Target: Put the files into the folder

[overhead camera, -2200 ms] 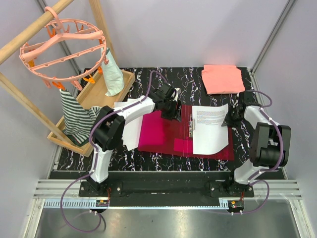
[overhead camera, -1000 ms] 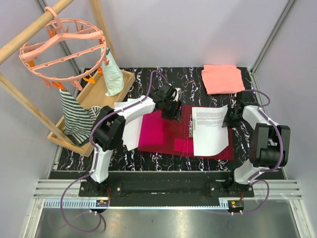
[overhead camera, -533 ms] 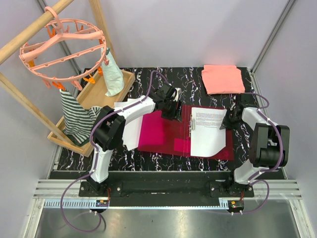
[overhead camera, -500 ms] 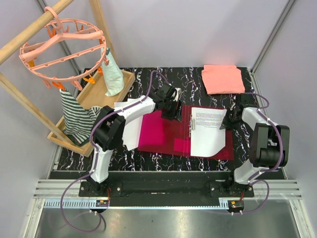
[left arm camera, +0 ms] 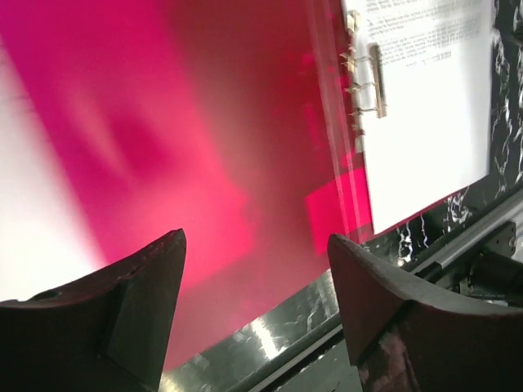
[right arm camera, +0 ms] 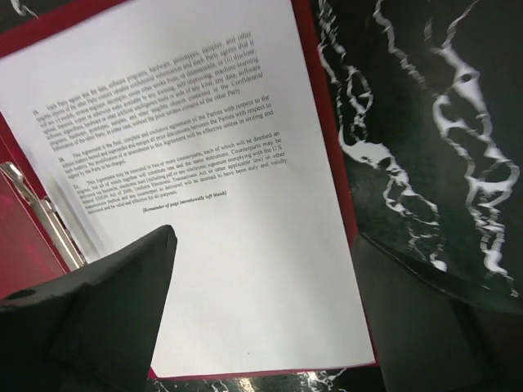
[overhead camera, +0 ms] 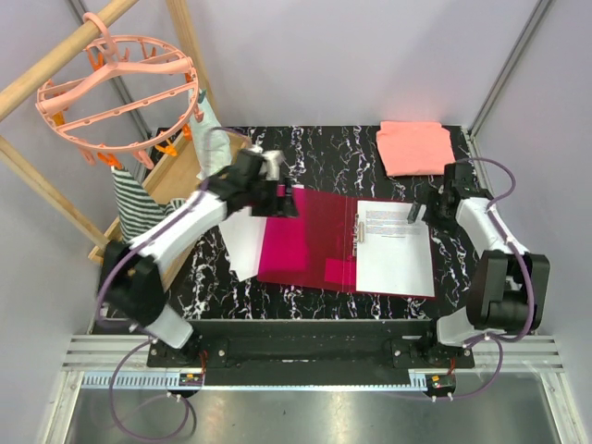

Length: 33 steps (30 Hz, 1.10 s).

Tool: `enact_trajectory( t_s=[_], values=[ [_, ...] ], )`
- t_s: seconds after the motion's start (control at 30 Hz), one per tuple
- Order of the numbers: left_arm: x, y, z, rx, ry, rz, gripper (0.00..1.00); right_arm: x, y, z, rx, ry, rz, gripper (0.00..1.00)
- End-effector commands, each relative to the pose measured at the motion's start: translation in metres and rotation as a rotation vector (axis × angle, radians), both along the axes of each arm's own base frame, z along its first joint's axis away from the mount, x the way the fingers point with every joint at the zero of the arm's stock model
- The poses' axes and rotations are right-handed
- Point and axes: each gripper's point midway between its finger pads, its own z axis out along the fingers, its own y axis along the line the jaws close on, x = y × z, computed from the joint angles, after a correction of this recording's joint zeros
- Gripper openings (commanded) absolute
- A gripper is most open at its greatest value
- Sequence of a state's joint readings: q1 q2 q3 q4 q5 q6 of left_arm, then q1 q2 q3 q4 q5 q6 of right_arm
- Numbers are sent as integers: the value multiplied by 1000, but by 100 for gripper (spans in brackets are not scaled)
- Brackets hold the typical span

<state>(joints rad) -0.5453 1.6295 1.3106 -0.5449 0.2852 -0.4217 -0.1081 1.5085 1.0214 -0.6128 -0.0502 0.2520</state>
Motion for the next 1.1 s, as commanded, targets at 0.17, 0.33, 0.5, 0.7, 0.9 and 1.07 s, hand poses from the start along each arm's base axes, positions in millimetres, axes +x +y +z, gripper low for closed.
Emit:
enact_trajectory(
  t_s=[0.17,0.33,0.5,0.7,0.9,1.07],
  values=[
    [-12,85,-19,30,3,143,79,36,85,118,15,-303,193,100],
    [-10,96,-53,88,50,200,78,26,135,132,159,-339,323,100],
    [-13,81,-84,18,124,203,73,14,140,131,155,-364,377,100],
    [-16,50,-85,-60,142,178,70,8,140,132,154,-377,407,100],
    [-7,-7,-69,-95,132,101,69,12,157,126,238,-375,426,100],
    [1,-39,-73,-106,156,57,69,17,166,125,271,-372,423,100]
  ],
)
